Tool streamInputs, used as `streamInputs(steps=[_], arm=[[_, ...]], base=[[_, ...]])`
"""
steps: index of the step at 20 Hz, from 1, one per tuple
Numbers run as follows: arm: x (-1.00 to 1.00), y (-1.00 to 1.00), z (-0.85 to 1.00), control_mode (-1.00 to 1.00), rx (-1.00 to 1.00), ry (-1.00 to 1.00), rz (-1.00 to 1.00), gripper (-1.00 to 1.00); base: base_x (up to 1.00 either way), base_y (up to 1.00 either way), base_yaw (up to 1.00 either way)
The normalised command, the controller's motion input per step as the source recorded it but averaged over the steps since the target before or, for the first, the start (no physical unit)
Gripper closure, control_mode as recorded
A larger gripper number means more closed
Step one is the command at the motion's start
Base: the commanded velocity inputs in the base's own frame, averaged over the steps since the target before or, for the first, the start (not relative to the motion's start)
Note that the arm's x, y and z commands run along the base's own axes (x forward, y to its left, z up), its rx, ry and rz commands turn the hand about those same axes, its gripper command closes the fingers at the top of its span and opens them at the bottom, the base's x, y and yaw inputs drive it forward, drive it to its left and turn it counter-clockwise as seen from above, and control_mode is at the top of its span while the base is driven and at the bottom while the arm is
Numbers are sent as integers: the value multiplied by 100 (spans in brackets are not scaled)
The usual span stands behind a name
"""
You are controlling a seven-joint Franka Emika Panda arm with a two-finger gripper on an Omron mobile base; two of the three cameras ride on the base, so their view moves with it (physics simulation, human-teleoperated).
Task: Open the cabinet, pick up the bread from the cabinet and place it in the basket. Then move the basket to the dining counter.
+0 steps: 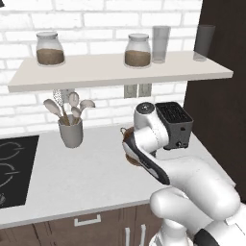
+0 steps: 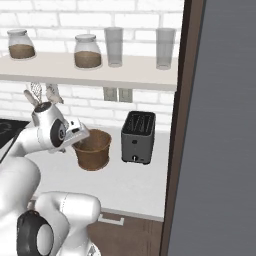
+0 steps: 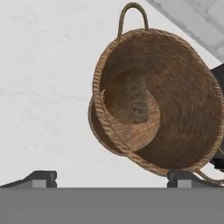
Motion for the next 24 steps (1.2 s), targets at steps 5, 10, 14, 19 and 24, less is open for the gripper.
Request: streamInputs(steps=[5, 10, 14, 19, 24], arm=[[34, 0, -54, -100, -3, 0, 0, -100], [30, -7, -39, -100, 0, 0, 0, -100], [3, -14, -47, -100, 0, 0, 1, -100], [-3, -11, -61, -100, 0, 0, 1, -100], [-1, -23, -59, -100, 0, 0, 1, 100]], base=[[0, 0, 0], [0, 0, 0], [0, 0, 0], [0, 0, 0], [0, 0, 0]])
